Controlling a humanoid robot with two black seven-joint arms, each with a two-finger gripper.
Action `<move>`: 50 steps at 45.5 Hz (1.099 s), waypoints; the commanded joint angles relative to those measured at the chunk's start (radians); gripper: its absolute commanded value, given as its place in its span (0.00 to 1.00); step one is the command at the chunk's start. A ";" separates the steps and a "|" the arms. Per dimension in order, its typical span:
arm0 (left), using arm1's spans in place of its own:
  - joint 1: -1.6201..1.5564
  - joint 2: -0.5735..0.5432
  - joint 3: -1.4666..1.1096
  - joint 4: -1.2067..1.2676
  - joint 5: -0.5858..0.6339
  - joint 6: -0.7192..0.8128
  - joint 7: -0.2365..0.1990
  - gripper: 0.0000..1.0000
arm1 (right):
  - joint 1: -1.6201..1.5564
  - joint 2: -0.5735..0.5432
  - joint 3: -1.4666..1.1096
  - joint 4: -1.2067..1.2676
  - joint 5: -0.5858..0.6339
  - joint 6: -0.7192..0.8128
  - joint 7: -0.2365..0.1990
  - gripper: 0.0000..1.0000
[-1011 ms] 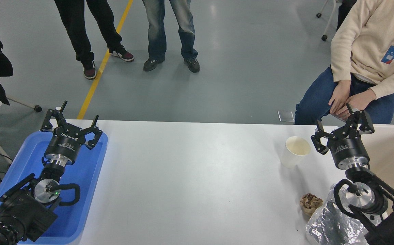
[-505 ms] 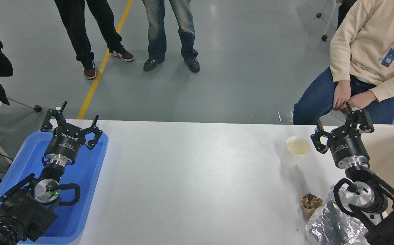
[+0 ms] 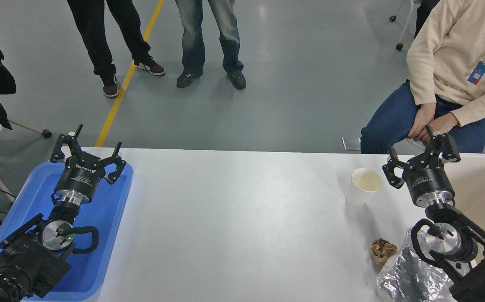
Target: Pick up paper cup place in dustbin
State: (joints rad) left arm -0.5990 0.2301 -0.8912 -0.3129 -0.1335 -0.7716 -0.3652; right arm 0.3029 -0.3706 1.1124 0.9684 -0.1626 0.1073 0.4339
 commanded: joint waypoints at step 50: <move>-0.002 -0.002 0.000 0.000 0.000 0.000 0.000 1.00 | 0.297 -0.493 -0.785 0.042 0.015 0.080 0.005 1.00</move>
State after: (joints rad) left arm -0.6002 0.2291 -0.8912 -0.3129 -0.1332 -0.7716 -0.3667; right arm 0.4326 -0.6875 0.7052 0.9916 -0.1459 0.1298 0.4365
